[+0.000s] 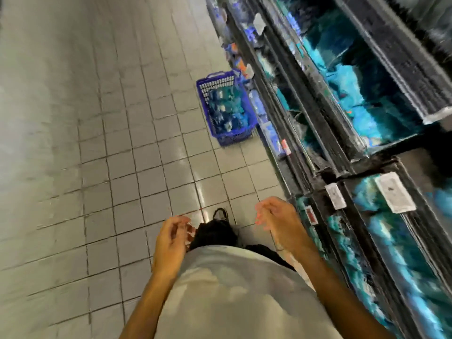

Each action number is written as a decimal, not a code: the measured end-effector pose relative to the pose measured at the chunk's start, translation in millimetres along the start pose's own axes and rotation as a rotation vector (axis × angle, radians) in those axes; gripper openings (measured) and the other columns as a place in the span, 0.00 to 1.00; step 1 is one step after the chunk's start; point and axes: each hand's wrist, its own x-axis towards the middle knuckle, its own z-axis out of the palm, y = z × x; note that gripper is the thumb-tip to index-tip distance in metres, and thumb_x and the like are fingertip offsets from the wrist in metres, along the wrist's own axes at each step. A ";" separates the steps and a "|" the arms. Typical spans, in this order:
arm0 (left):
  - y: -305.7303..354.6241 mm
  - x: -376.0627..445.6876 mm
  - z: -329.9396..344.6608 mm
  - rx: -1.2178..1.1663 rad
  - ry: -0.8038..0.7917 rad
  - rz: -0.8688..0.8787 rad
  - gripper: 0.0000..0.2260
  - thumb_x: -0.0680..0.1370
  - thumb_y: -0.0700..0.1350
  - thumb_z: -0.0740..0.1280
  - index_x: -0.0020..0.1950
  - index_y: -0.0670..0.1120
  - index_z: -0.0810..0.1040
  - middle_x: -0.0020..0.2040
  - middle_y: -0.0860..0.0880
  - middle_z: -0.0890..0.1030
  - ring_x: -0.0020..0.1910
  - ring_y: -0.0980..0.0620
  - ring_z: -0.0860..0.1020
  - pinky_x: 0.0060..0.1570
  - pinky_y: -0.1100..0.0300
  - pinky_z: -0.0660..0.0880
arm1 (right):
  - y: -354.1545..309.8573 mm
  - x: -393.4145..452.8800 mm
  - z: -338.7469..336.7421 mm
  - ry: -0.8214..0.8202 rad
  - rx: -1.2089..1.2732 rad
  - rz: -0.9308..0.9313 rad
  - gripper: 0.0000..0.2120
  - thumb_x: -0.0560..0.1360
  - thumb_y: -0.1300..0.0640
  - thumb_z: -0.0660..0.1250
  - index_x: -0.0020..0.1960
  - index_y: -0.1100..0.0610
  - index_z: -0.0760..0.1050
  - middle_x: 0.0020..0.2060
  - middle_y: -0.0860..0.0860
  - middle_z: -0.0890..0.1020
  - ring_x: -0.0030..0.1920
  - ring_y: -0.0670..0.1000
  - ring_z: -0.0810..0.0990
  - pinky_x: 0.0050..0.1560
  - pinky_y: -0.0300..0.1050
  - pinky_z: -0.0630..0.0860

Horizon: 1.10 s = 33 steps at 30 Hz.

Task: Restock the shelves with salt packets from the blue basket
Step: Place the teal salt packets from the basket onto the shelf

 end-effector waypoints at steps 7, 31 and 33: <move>-11.3 37.3 -38.7 -0.184 0.242 -0.167 0.09 0.84 0.38 0.61 0.51 0.49 0.79 0.40 0.49 0.84 0.36 0.52 0.82 0.31 0.67 0.77 | -60.4 77.8 47.4 -0.127 -0.078 -0.056 0.08 0.77 0.55 0.67 0.41 0.45 0.80 0.36 0.51 0.85 0.38 0.48 0.85 0.40 0.45 0.75; 206.9 447.5 8.1 0.055 -0.334 -0.083 0.09 0.85 0.41 0.59 0.52 0.43 0.79 0.44 0.44 0.83 0.35 0.54 0.81 0.30 0.65 0.75 | -146.5 331.0 6.8 0.369 0.229 0.295 0.09 0.81 0.66 0.62 0.45 0.62 0.79 0.33 0.58 0.83 0.26 0.47 0.80 0.24 0.37 0.71; 219.9 470.9 16.7 0.093 -0.327 -0.096 0.09 0.85 0.42 0.59 0.52 0.45 0.79 0.44 0.46 0.84 0.36 0.55 0.82 0.31 0.64 0.76 | -159.5 366.0 -0.1 0.348 0.229 0.294 0.10 0.82 0.66 0.61 0.45 0.60 0.78 0.35 0.60 0.81 0.29 0.51 0.81 0.31 0.43 0.73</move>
